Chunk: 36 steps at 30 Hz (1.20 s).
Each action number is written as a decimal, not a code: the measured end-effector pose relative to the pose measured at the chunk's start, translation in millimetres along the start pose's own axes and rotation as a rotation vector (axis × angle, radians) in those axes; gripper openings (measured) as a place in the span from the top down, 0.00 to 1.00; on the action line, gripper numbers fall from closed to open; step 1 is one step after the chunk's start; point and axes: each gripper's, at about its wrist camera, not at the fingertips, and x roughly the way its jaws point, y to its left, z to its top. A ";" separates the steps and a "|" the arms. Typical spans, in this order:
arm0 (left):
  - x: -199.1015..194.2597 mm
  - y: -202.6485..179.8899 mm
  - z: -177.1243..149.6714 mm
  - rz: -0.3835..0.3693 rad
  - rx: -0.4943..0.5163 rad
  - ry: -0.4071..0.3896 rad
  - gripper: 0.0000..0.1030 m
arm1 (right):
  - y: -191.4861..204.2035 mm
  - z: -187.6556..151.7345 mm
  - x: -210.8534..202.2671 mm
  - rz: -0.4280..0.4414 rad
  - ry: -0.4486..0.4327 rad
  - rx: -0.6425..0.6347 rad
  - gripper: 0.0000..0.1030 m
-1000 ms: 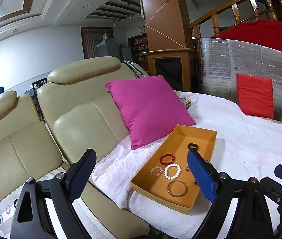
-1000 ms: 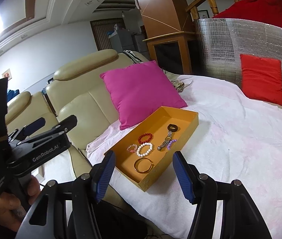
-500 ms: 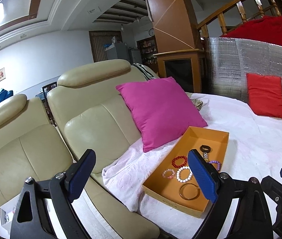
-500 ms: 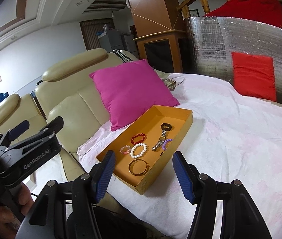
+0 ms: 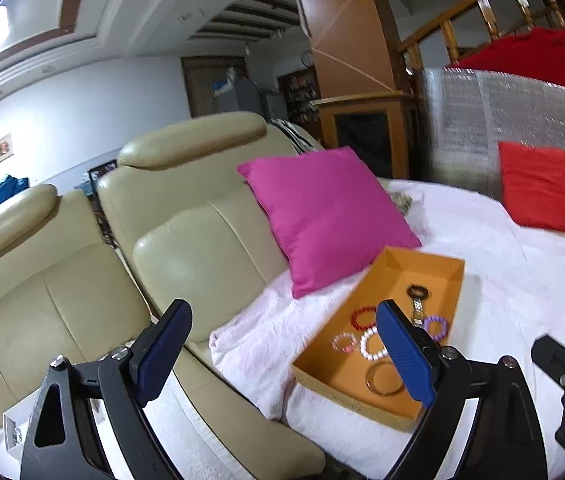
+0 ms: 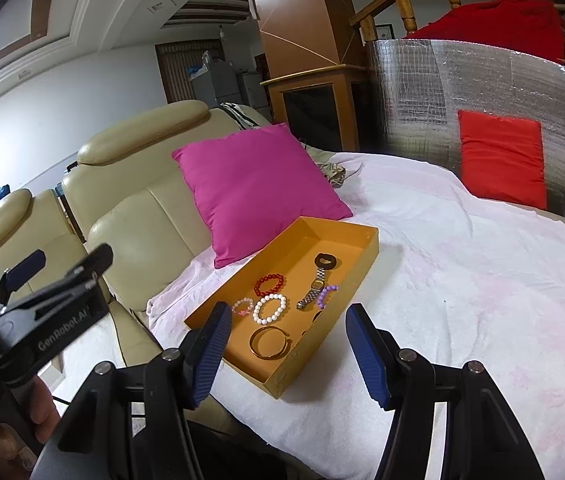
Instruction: Organize jewelry
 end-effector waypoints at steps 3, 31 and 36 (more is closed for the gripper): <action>3.2 1.1 -1.0 -0.006 0.008 0.013 0.09 | -1.6 1.0 1.4 -0.007 0.000 0.005 0.38; 52.3 20.0 3.0 -0.069 -0.037 0.044 0.09 | 12.3 11.2 48.7 -0.060 0.061 0.021 0.38; 61.0 18.4 3.9 -0.076 -0.027 0.053 0.09 | 11.5 13.8 58.9 -0.060 0.069 0.038 0.38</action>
